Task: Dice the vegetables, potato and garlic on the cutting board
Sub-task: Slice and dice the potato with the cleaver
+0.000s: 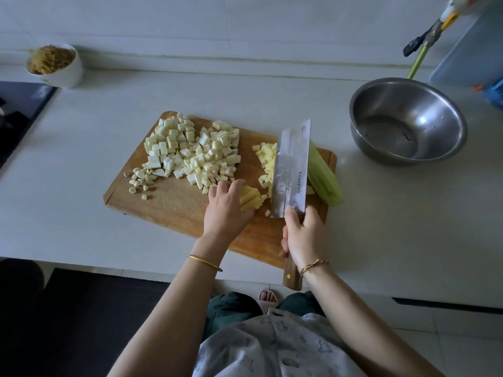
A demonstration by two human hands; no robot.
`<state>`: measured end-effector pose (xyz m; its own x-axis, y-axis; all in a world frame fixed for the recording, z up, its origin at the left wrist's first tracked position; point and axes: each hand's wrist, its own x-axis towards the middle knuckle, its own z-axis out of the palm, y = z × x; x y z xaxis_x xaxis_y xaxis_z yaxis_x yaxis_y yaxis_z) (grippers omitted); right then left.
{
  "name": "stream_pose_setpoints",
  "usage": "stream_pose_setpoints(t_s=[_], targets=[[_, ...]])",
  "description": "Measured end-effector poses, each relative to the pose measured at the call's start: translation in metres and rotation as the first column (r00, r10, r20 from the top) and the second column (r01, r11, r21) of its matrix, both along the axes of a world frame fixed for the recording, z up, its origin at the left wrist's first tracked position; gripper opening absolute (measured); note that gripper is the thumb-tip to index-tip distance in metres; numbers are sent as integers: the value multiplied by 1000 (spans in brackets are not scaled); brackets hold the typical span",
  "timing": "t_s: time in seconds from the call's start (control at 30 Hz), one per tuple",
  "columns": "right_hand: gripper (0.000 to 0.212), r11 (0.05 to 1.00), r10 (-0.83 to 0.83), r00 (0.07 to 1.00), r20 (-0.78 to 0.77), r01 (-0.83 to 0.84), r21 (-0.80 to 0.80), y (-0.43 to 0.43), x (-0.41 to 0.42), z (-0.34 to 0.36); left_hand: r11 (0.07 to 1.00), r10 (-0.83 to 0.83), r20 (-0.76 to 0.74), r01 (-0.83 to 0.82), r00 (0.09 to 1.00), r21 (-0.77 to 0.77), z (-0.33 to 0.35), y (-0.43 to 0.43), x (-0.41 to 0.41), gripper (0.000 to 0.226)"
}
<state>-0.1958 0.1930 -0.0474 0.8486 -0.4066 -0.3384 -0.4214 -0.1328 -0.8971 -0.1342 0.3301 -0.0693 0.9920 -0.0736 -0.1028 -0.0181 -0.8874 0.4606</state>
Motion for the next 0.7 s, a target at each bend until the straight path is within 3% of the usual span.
stream_pose_setpoints(t_s=[0.33, 0.53, 0.7], targets=[[27, 994, 101, 989, -105, -96, 54, 1, 1, -9, 998, 50, -28, -49, 998, 27, -1, -3, 2, 59], [26, 973, 204, 975, -85, -211, -96, -24, 18, 0, 999, -25, -30, 24, 999, -22, 0, 0, 5, 59], [28, 888, 345, 931, -122, -366, -280, -30, 28, 5, 998, -55, -28, 54, 998, -42, 0, -2, 5, 71]])
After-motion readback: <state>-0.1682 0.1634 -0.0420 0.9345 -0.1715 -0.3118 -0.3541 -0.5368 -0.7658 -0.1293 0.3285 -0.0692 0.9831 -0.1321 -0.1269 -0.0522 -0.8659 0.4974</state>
